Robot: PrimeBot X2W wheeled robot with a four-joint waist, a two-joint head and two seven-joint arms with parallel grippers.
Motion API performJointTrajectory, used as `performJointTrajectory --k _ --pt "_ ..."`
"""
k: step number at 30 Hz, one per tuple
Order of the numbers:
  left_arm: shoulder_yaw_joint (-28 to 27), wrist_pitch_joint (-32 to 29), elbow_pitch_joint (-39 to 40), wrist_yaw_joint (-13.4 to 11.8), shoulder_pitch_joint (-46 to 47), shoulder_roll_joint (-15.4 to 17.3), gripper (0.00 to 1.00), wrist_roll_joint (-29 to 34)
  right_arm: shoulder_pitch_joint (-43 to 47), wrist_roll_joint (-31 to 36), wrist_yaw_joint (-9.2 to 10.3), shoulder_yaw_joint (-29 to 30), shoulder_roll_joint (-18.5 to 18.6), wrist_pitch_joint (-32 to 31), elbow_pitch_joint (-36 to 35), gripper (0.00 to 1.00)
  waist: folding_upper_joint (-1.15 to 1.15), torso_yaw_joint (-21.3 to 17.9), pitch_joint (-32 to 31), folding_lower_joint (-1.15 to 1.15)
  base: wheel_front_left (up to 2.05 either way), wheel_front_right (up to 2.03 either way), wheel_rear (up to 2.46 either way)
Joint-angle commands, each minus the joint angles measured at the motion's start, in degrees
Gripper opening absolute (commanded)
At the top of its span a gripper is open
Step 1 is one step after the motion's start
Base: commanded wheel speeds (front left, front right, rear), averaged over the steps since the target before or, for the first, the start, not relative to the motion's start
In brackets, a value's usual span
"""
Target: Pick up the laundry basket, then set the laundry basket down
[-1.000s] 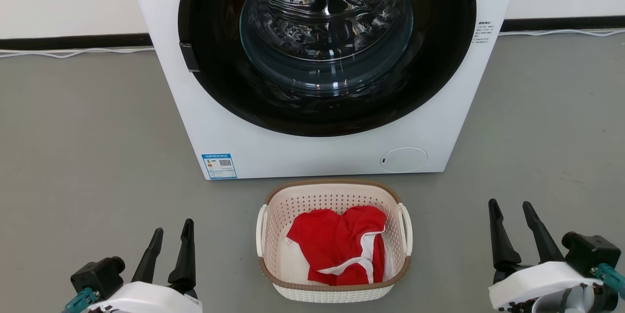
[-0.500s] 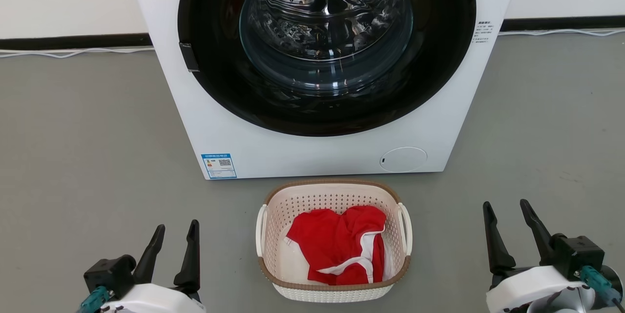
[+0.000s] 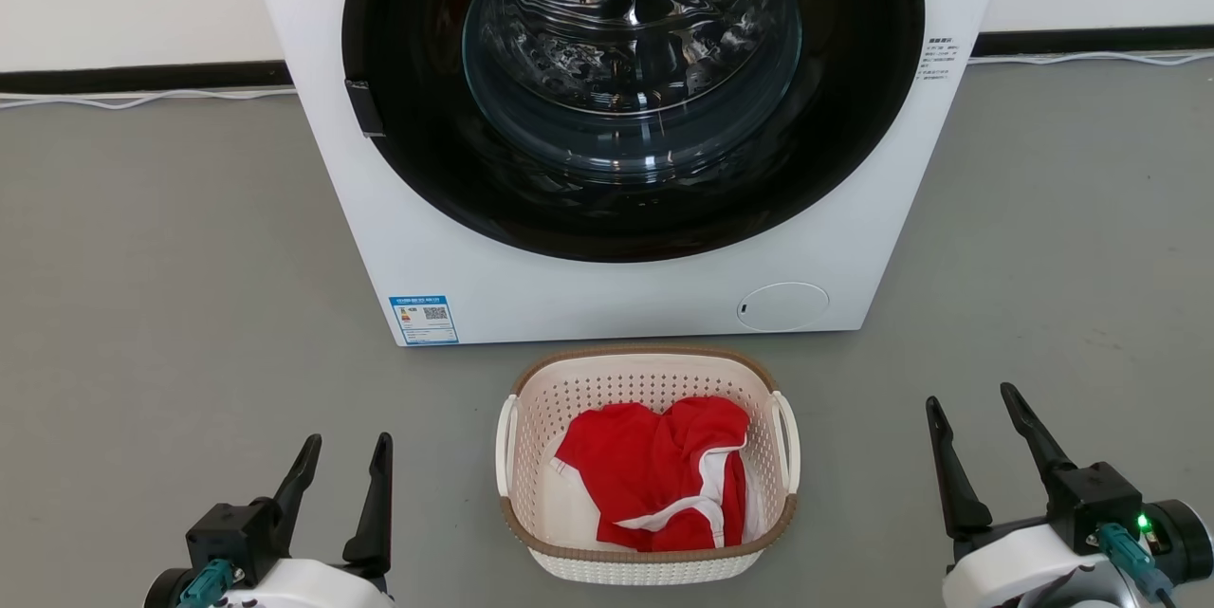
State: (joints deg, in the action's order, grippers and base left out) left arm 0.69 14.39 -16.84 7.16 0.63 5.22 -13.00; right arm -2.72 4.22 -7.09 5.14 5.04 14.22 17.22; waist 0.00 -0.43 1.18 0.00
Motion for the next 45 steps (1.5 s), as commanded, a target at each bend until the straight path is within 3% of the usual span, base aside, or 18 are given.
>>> performJointTrajectory --k 1,15,23,32,45 --pt "-1.5 0.61 1.19 0.33 1.61 0.66 1.0 0.44 -2.35 0.42 -0.4 -1.19 0.77 0.78 -1.33 1.0 0.0 0.02 0.01 0.0 0.0 0.0 0.0" --pt "-1.57 0.61 0.76 0.33 1.63 0.49 1.0 0.29 -2.32 -0.21 -0.4 -1.07 0.35 0.78 -1.31 1.0 0.0 -0.01 0.78 0.0 0.0 0.0 0.0" --pt "-2.44 0.61 -0.58 0.33 3.74 0.44 1.0 0.24 -6.05 0.54 -0.4 -0.76 -0.38 0.78 1.32 1.0 0.0 -1.38 5.17 0.0 0.0 0.0 0.0" --pt "-3.76 0.61 -6.56 0.33 11.47 -0.2 1.0 0.97 -15.38 2.61 -0.4 -0.04 -1.31 0.78 8.46 1.0 0.0 -2.63 13.4 0.0 0.0 0.0 0.0" --pt "-0.42 0.61 -19.76 0.33 25.29 1.02 1.0 -0.89 -31.31 5.79 -0.4 0.56 -2.01 0.78 28.04 1.0 0.0 -3.54 25.17 0.0 0.0 0.0 0.0"
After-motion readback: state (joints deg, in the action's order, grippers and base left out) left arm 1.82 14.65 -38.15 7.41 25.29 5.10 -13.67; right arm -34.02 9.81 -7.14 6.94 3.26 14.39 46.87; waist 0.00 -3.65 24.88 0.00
